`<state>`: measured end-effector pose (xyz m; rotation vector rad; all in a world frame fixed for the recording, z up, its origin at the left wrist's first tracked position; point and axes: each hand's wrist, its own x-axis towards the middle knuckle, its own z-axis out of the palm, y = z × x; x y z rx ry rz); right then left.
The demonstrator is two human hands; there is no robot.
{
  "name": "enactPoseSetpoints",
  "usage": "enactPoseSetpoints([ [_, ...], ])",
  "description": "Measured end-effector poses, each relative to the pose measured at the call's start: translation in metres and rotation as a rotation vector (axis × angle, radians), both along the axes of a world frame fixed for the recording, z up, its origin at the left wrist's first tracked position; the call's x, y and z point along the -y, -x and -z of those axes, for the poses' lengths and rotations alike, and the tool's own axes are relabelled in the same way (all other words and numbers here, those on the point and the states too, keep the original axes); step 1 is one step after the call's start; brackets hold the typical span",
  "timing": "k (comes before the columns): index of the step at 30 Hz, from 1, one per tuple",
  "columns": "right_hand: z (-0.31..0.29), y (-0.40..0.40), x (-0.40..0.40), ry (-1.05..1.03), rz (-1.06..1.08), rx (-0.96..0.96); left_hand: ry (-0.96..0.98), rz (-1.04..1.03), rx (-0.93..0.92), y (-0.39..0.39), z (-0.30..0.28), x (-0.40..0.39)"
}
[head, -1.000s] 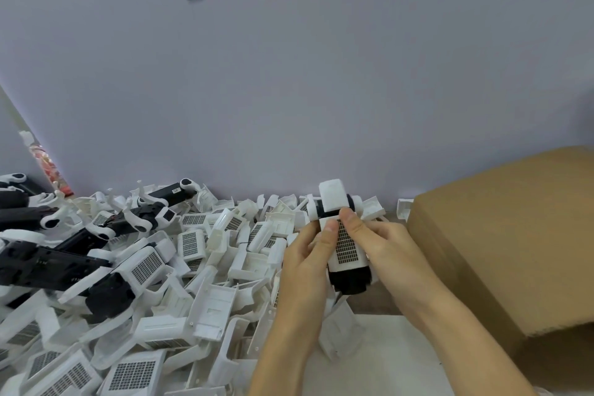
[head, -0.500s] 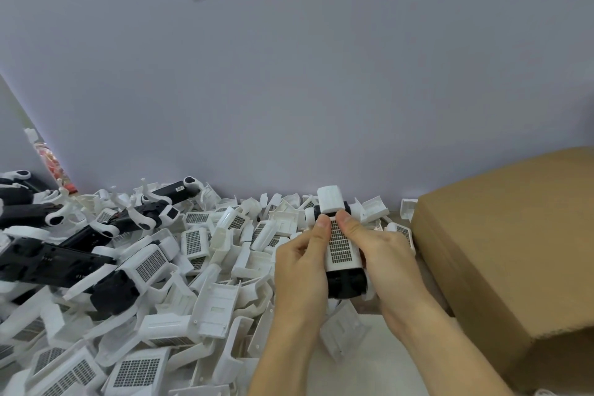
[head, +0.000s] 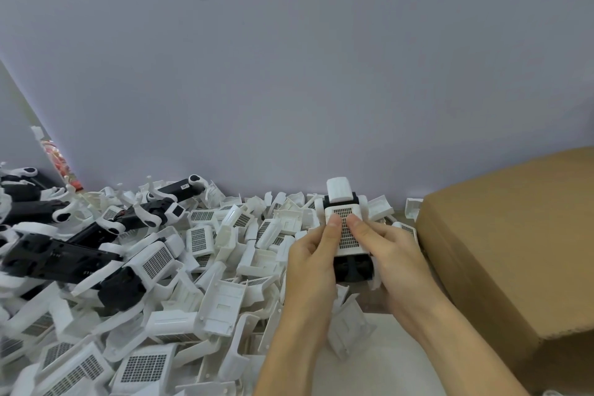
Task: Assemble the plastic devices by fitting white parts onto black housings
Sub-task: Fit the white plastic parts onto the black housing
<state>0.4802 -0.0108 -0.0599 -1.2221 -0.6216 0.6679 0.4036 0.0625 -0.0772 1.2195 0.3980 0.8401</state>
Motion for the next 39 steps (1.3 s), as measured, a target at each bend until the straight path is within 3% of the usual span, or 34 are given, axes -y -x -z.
enactPoseSetpoints([
  [9, 0.006, 0.002, -0.005, -0.043, 0.102, 0.132, -0.092, 0.001, -0.003, 0.001, 0.003, 0.001],
  [15, 0.007, -0.006, 0.001, -0.069, -0.067, 0.076, 0.029, -0.004, 0.042, 0.002, 0.002, 0.000],
  [19, 0.005, -0.013, 0.009, -0.070, -0.139, 0.176, 0.028, 0.052, 0.086, 0.003, 0.001, -0.001],
  [28, 0.002, -0.008, 0.006, -0.063, -0.063, 0.274, -0.046, 0.024, 0.057, 0.006, 0.004, -0.006],
  [32, 0.001, -0.007, 0.006, -0.079, -0.068, 0.295, 0.067, 0.016, 0.110, 0.006, 0.002, -0.008],
  [37, 0.002, -0.007, 0.001, -0.036, 0.209, 0.432, 0.212, -0.026, 0.221, 0.006, -0.001, -0.004],
  [39, 0.003, -0.005, 0.001, -0.050, 0.199, 0.479, 0.213, -0.071, 0.223, 0.006, -0.003, -0.003],
])
